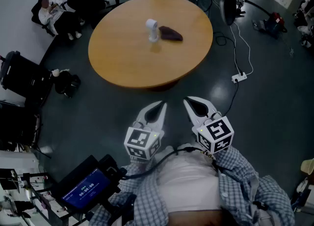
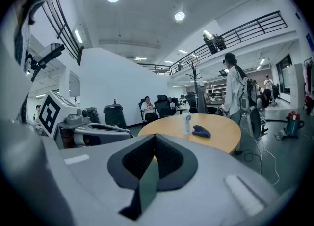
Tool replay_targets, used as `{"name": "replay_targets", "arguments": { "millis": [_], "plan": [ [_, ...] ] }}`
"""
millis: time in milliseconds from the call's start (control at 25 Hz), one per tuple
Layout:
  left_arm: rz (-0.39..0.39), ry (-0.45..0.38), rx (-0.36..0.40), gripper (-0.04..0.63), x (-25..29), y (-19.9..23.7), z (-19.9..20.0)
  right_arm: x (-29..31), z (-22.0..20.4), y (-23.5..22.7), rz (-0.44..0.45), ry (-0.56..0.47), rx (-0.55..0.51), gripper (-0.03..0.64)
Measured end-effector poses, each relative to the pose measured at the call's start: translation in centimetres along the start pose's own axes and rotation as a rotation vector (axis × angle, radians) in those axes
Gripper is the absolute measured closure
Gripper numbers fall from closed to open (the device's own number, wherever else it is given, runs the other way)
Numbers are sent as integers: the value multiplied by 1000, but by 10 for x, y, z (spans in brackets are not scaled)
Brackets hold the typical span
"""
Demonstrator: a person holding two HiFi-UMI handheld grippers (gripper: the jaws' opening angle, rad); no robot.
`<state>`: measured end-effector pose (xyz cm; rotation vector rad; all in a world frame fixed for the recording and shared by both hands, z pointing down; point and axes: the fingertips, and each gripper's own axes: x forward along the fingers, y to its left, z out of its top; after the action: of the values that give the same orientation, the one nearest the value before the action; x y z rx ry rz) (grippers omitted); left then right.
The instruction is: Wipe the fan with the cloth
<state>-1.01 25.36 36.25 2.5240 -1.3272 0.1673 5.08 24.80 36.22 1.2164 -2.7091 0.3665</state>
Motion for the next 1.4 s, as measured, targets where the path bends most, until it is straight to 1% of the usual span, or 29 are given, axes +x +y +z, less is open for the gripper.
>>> {"name": "replay_targets", "arguments": {
  "millis": [360, 760, 960, 1080, 1160, 1400],
  "plan": [
    [9, 0, -1, 597, 1, 1, 2, 2, 2, -1, 9, 2, 2, 615],
    [13, 1, 2, 597, 3, 1, 4, 0, 5, -6, 3, 1, 28, 614],
    [35, -2, -7, 597, 5, 1, 9, -6, 8, -11, 9, 8, 27, 614],
    [58, -10, 0, 597, 8, -14, 0, -25, 1, -20, 33, -16, 35, 614],
    [71, -10, 8, 597, 10, -21, -5, -34, 1, -25, 51, -47, 65, 614],
    [109, -27, -3, 597, 11, -21, -6, -40, 4, -38, 61, -84, 76, 614]
  ]
}}
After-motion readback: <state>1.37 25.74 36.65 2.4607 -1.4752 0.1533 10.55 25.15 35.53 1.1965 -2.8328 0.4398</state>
